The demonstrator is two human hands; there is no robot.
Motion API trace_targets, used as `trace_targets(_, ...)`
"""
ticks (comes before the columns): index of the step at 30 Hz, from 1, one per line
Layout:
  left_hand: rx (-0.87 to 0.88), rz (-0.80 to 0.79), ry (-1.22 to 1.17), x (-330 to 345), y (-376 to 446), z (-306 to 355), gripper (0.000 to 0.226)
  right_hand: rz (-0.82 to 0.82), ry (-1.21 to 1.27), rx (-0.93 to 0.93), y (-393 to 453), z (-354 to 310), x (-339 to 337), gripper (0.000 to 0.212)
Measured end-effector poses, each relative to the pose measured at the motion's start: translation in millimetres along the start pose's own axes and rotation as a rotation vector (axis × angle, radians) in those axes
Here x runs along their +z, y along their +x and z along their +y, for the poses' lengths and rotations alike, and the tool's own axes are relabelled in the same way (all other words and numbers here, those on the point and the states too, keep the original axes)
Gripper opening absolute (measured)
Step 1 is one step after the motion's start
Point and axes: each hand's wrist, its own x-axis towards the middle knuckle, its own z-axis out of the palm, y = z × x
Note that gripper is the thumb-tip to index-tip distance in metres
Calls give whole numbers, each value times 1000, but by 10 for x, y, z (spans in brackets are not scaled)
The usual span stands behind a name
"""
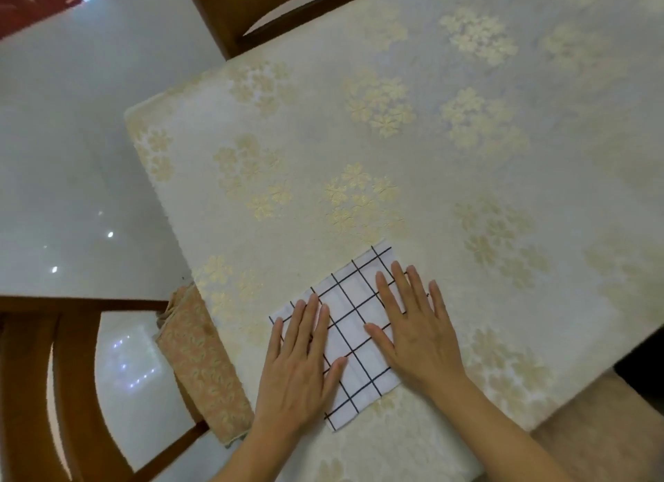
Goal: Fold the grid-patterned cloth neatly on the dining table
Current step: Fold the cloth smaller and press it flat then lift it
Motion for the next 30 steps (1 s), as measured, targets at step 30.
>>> trace_targets(30,1000,62,75,-771,2136,-115,30,362,239,586,-367,63,-122,34)
